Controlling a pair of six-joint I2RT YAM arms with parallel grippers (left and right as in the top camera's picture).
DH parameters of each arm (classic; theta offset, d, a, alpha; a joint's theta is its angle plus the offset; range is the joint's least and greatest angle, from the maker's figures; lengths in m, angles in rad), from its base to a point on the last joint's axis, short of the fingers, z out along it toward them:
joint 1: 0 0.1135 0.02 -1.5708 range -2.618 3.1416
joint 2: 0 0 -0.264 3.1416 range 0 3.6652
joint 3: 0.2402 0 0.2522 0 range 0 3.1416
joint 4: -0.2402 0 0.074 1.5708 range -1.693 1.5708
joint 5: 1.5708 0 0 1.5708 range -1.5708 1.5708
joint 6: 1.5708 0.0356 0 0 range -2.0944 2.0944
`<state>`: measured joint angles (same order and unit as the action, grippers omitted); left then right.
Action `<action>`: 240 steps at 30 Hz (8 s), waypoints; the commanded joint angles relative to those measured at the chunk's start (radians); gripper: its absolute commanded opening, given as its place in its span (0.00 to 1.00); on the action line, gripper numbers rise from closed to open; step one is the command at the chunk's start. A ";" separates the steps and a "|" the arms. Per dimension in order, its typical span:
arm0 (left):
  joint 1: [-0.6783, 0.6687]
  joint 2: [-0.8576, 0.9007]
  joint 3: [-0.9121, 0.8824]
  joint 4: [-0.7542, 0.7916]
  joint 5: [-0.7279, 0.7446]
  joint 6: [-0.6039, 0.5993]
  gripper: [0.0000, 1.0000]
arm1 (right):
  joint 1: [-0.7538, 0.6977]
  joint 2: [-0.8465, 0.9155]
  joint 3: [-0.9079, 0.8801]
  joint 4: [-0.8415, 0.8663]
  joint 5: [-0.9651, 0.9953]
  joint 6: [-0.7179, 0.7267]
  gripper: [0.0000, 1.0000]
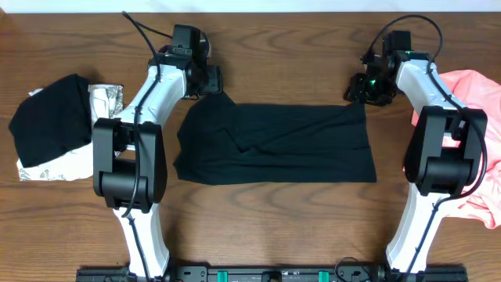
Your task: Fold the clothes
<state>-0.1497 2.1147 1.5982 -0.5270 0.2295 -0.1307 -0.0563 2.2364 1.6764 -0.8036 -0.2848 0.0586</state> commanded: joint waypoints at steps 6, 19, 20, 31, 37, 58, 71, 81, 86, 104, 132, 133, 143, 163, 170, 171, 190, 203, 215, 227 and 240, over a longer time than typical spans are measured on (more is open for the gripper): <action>0.000 0.039 -0.001 0.023 -0.005 0.076 0.62 | 0.027 0.007 0.003 -0.008 -0.004 -0.003 0.51; -0.001 0.109 -0.001 0.043 -0.014 0.112 0.62 | 0.027 0.007 0.003 -0.012 -0.004 -0.003 0.51; -0.001 0.115 -0.001 0.039 -0.013 0.112 0.62 | 0.027 0.007 0.003 -0.012 -0.004 -0.003 0.51; -0.009 0.120 -0.001 -0.014 -0.013 0.112 0.06 | 0.026 0.007 0.003 -0.014 -0.004 -0.003 0.51; -0.009 0.085 -0.001 -0.026 -0.013 0.112 0.06 | 0.024 0.007 0.003 -0.018 -0.003 -0.003 0.51; -0.009 0.010 -0.001 -0.113 -0.013 0.092 0.06 | 0.023 0.007 0.003 -0.019 -0.003 -0.004 0.50; -0.009 -0.077 -0.001 -0.240 0.000 0.046 0.06 | 0.016 0.007 0.003 -0.041 -0.004 -0.003 0.47; -0.011 -0.073 -0.001 -0.080 -0.006 0.098 0.54 | 0.016 0.007 0.003 -0.046 -0.004 -0.003 0.47; -0.027 -0.035 -0.001 -0.035 -0.041 0.233 0.72 | 0.017 0.007 0.003 -0.046 -0.004 -0.003 0.47; -0.039 0.088 -0.001 0.063 -0.122 0.314 0.72 | 0.018 0.007 0.003 -0.050 -0.011 -0.003 0.47; -0.080 0.090 0.000 -0.053 -0.122 0.301 0.06 | 0.017 0.007 0.003 -0.053 -0.011 -0.003 0.47; -0.080 0.075 0.000 -0.056 -0.123 0.298 0.06 | 0.016 0.007 0.003 -0.053 -0.011 -0.003 0.45; -0.080 -0.038 -0.001 -0.132 -0.122 0.200 0.06 | 0.002 0.006 0.003 -0.081 -0.011 -0.003 0.25; -0.080 -0.039 -0.001 -0.300 -0.094 0.098 0.06 | -0.056 -0.035 0.005 -0.146 -0.020 0.011 0.03; -0.080 -0.039 -0.001 -0.334 -0.027 0.094 0.06 | -0.057 -0.039 0.005 -0.219 -0.077 0.010 0.04; -0.080 -0.039 -0.001 -0.339 -0.027 0.094 0.06 | -0.057 -0.039 0.005 -0.225 -0.088 0.005 0.04; -0.080 -0.039 -0.001 -0.430 -0.027 0.079 0.06 | -0.102 -0.109 0.005 -0.269 -0.069 -0.012 0.02; -0.080 -0.039 -0.001 -0.495 0.051 0.072 0.06 | -0.103 -0.109 0.005 -0.401 0.020 -0.016 0.10; -0.080 -0.039 -0.001 -0.523 0.051 0.072 0.06 | -0.103 -0.109 0.005 -0.491 0.111 -0.016 0.24; -0.080 -0.039 -0.001 -0.526 0.027 0.073 0.06 | -0.103 -0.109 0.005 -0.501 0.116 -0.065 0.23; -0.080 -0.039 -0.001 -0.526 -0.059 0.072 0.06 | -0.127 -0.148 0.030 -0.388 -0.060 -0.136 0.17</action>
<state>-0.2310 2.0869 1.5990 -1.0473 0.1974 -0.0528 -0.1764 2.1426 1.6787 -1.2129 -0.2302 -0.0528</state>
